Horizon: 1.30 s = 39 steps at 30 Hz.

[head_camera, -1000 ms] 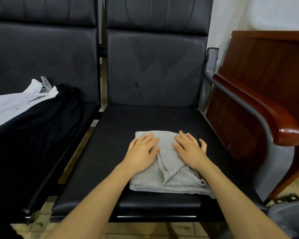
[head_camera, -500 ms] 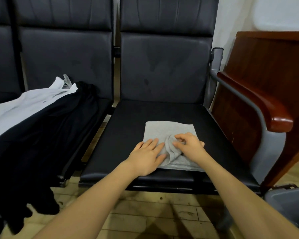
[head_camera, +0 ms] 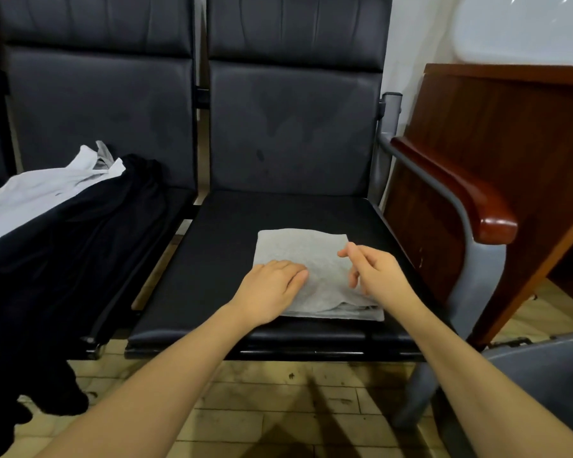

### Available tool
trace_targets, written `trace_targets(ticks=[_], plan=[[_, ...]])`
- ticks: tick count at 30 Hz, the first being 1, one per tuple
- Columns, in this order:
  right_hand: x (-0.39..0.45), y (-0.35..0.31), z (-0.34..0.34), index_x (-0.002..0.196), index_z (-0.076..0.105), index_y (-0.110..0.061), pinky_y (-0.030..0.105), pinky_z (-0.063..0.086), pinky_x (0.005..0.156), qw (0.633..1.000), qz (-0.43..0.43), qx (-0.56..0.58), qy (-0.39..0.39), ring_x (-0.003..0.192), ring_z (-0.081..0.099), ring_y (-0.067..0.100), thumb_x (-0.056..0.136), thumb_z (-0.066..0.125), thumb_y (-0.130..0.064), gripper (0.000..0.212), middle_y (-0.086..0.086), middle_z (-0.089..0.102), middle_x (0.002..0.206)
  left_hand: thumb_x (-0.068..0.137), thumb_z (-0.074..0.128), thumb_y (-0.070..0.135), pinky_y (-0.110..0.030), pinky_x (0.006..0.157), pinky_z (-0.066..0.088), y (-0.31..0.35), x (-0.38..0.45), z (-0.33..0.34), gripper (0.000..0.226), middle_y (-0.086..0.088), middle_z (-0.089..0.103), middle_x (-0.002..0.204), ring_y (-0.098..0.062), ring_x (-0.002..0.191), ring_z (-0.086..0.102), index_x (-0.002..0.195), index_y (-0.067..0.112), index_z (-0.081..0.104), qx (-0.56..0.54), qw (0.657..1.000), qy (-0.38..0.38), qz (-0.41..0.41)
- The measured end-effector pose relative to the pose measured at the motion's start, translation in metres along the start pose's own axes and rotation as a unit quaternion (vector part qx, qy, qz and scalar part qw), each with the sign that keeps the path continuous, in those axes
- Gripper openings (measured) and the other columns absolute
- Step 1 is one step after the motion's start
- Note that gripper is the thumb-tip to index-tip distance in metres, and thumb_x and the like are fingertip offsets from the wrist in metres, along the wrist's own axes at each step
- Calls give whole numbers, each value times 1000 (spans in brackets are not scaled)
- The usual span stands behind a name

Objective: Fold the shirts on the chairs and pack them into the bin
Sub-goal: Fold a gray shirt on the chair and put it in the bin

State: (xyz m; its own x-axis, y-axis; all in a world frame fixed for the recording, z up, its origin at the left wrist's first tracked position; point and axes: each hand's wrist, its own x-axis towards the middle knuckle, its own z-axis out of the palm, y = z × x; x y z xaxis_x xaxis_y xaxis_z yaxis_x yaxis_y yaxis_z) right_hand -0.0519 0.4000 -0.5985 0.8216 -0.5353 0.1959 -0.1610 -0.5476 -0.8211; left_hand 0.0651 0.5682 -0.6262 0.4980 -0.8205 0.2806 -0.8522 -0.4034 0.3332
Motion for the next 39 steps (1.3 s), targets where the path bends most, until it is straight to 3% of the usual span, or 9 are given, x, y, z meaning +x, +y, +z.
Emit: trace_targets(ticks=[5, 11, 15, 18, 20, 22, 25, 29, 39], plan=[[5, -4, 10, 114, 65, -27, 32, 48, 90, 986, -55, -160, -9, 99, 60, 11, 96, 49, -38, 26, -8, 65, 109, 100, 30, 43, -33, 111, 26, -1, 3, 11, 47, 3, 35, 150, -18, 138, 30, 143, 24, 37, 68, 997, -36, -27], [2, 16, 23, 152, 13, -29, 30, 9, 118, 913, -40, -329, -238, 147, 7, 10, 97, 29, -57, 64, -8, 8, 160, 98, 15, 56, -39, 119, -3, -13, -7, 6, 60, 3, -9, 159, -14, 146, -11, 151, 33, -2, 79, 975, -182, -103], [-1, 27, 14, 153, 2, -32, 32, -1, 118, 908, 6, -320, -271, 146, -5, 8, 92, 22, -68, 74, -11, -6, 159, 97, 19, 59, -35, 119, -1, -18, -10, -1, 61, 5, -5, 159, -12, 146, -8, 150, 35, 1, 78, 974, -191, -96], [-2, 26, 11, 149, 27, -34, 38, 13, 116, 915, -22, -320, -246, 144, 17, 15, 92, 24, -66, 65, -14, 22, 155, 96, 25, 59, -32, 114, 7, -20, -14, -8, 59, 7, 12, 158, -14, 145, 9, 150, 36, 15, 74, 979, -170, -85], [-4, 24, 10, 119, 61, -28, 38, 36, 102, 941, -42, -269, -199, 118, 47, 16, 92, 29, -64, 55, -14, 58, 124, 96, 30, 56, -31, 108, 19, -21, -16, -14, 54, 8, 35, 148, -17, 133, 30, 146, 35, 29, 49, 986, -139, -74], [-7, 21, 10, 88, 68, -15, 38, 46, 81, 977, -29, -154, -143, 86, 57, 19, 95, 44, -50, 43, -1, 65, 88, 98, 33, 50, -31, 102, 29, -22, -18, -16, 47, 8, 50, 130, -17, 113, 40, 141, 32, 39, 13, 993, -88, -76], [-5, 22, 7, 113, 67, -23, 37, 48, 87, 983, -31, -175, -42, 97, 58, 16, 95, 52, -36, 26, -7, 63, 100, 100, 33, 40, -31, 97, 30, -23, -16, -14, 44, 4, 46, 127, -20, 108, 39, 143, 29, 35, 20, 993, -11, -117], [-3, 28, 10, 144, 35, -31, 43, 27, 105, 945, 70, -316, -46, 128, 39, 26, 95, 47, -44, 52, 0, 47, 137, 101, 30, 37, -36, 97, 30, -26, -10, -9, 47, -7, 46, 126, -27, 113, 40, 147, 29, 24, 16, 977, -8, -215], [5, 6, 22, 127, 51, -41, 30, 19, 92, 976, 96, -184, -66, 118, 48, 17, 92, 55, -19, 41, -8, 54, 112, 96, 47, 16, -32, 85, 47, -27, 1, -6, 44, 0, 42, 102, -21, 89, 51, 137, 32, 44, -126, 977, 34, -171]])
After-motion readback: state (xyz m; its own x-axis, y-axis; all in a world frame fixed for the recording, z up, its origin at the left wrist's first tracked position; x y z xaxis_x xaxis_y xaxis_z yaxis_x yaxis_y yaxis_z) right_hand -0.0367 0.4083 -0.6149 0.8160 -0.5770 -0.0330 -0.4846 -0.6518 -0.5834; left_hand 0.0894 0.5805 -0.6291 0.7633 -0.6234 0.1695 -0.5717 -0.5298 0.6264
